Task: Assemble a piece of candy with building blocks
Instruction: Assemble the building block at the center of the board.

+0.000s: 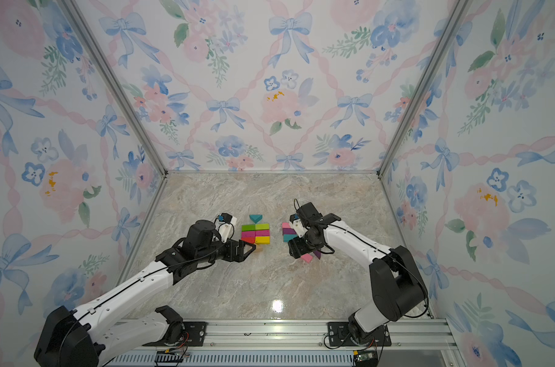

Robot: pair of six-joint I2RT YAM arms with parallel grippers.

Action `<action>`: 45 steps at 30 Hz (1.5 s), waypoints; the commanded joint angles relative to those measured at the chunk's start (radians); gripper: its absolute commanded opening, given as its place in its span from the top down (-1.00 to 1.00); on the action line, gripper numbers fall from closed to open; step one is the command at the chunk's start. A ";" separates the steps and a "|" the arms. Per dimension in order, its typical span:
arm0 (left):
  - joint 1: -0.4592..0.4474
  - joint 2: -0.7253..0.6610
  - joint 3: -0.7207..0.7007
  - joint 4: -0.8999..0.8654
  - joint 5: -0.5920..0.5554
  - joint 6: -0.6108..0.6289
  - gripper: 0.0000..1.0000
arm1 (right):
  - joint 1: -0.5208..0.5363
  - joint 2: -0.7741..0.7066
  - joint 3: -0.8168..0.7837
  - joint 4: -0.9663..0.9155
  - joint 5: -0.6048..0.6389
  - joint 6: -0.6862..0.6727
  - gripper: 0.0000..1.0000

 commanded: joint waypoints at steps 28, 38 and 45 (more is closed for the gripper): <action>-0.006 -0.029 -0.008 0.013 -0.010 0.009 -0.96 | -0.035 0.112 -0.166 0.140 -0.055 0.132 -0.58; -0.006 -0.007 -0.001 0.013 -0.014 0.005 -0.96 | -0.068 0.177 -0.127 0.178 -0.083 0.121 -0.57; -0.006 0.007 0.015 0.014 -0.011 0.005 -0.96 | -0.043 0.187 -0.146 0.203 -0.109 0.134 -0.57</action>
